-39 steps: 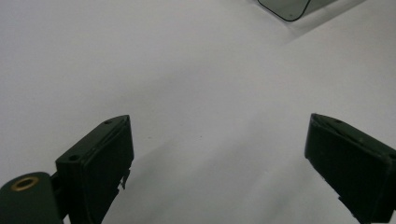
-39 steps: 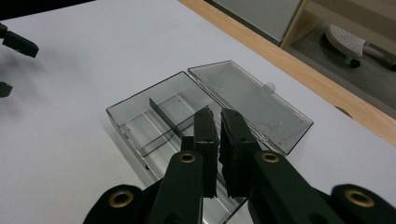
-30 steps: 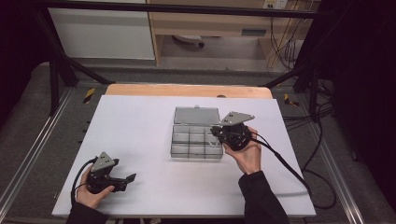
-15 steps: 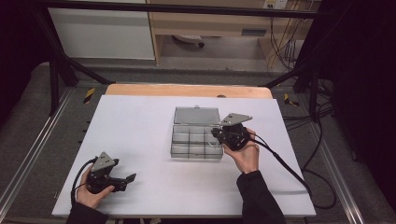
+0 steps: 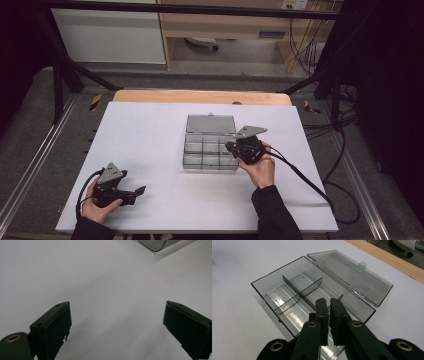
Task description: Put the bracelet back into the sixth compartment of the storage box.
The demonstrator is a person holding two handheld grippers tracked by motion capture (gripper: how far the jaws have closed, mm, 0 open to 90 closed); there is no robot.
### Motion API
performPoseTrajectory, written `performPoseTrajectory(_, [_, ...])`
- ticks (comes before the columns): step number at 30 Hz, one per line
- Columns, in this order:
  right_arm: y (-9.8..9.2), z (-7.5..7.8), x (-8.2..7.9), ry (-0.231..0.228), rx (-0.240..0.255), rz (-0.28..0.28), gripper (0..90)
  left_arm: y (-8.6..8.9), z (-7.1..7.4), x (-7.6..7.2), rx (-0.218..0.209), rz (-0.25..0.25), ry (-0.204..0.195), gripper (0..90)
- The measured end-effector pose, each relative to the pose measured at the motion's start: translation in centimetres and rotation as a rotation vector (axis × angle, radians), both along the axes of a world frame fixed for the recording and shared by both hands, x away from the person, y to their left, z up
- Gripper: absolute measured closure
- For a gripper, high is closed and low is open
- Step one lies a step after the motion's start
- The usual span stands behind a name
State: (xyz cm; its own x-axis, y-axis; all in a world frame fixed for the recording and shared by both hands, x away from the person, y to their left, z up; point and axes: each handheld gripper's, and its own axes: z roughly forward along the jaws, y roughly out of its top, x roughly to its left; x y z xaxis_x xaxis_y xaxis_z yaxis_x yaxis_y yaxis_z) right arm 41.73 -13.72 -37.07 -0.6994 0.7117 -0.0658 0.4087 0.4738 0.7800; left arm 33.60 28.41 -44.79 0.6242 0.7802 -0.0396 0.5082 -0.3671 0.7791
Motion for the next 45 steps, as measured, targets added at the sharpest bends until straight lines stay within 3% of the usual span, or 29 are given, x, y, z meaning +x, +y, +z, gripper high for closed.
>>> performPoseTrajectory(28, [-0.6, -4.5, 0.6, 0.103, 0.005, -0.046, 85.6, 0.0, 0.0, 0.0, 0.003, -0.001, 0.0, 8.0])
performPoseTrajectory(45, [-0.5, -6.3, 1.3, 0.121, 0.011, -0.065, 85.5, 0.0, 0.0, 0.0, 0.003, -0.001, 0.0, 8.0])
